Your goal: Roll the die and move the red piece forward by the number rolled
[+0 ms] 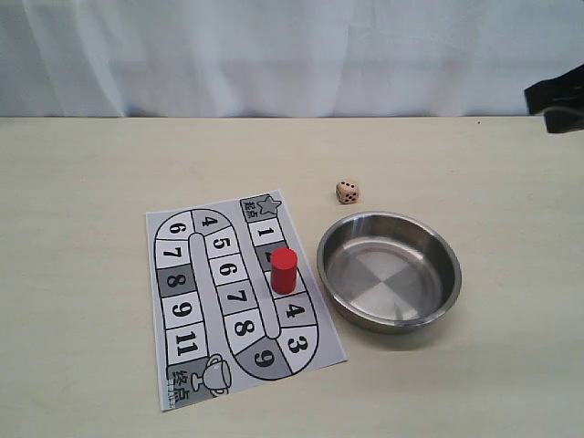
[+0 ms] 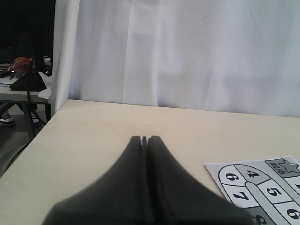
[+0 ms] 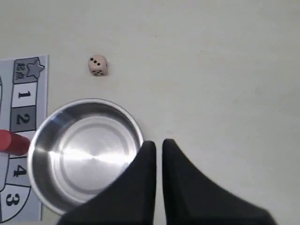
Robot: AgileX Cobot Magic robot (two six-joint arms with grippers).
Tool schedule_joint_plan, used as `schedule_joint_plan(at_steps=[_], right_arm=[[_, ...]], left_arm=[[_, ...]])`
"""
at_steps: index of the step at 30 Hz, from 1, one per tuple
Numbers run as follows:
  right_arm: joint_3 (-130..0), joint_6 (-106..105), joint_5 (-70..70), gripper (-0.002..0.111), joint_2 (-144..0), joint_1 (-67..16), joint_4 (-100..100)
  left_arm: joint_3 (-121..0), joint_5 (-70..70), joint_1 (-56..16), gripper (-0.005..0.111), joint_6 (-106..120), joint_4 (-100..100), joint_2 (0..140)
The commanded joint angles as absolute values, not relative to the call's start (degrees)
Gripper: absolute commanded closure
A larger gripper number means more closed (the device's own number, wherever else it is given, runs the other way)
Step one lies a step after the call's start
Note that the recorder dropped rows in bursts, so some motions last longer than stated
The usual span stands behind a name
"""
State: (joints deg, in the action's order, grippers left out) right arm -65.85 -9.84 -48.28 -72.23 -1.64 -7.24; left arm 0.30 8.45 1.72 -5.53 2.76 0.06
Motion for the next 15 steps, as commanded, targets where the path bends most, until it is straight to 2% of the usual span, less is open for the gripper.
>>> schedule_joint_plan(at_steps=[1,15], right_arm=[[-65.9,-9.85,-52.9,0.104,-60.02,-1.38,-6.56],[-65.59,-9.85,-56.36,0.104,-21.71,-1.38,-6.56]], left_arm=[[0.0,8.22,1.36,0.107,-5.76,2.54,0.0],[0.0,8.22,1.36,0.107,-5.76,2.54,0.0]])
